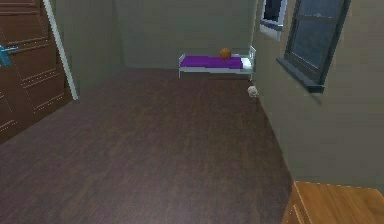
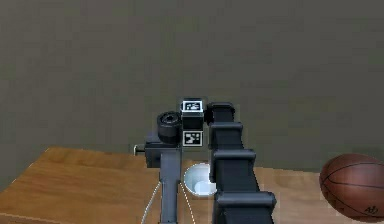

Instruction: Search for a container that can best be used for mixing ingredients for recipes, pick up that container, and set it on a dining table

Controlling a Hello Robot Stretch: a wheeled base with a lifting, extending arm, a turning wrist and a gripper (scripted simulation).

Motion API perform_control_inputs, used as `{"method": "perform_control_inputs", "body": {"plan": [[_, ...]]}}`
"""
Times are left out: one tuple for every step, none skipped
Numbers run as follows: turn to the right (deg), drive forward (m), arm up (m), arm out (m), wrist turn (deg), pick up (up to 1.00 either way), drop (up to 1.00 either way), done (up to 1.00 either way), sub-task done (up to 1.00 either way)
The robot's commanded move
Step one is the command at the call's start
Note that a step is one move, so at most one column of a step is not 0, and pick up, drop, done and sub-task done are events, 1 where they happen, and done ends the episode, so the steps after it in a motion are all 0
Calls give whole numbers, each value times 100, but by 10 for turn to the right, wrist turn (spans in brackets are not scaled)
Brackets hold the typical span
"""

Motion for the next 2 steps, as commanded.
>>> {"method": "perform_control_inputs", "body": {"plan": [[0,0,0,0,450,0,0,0,0],[0,0,0,0,450,0,0,0,0]]}}
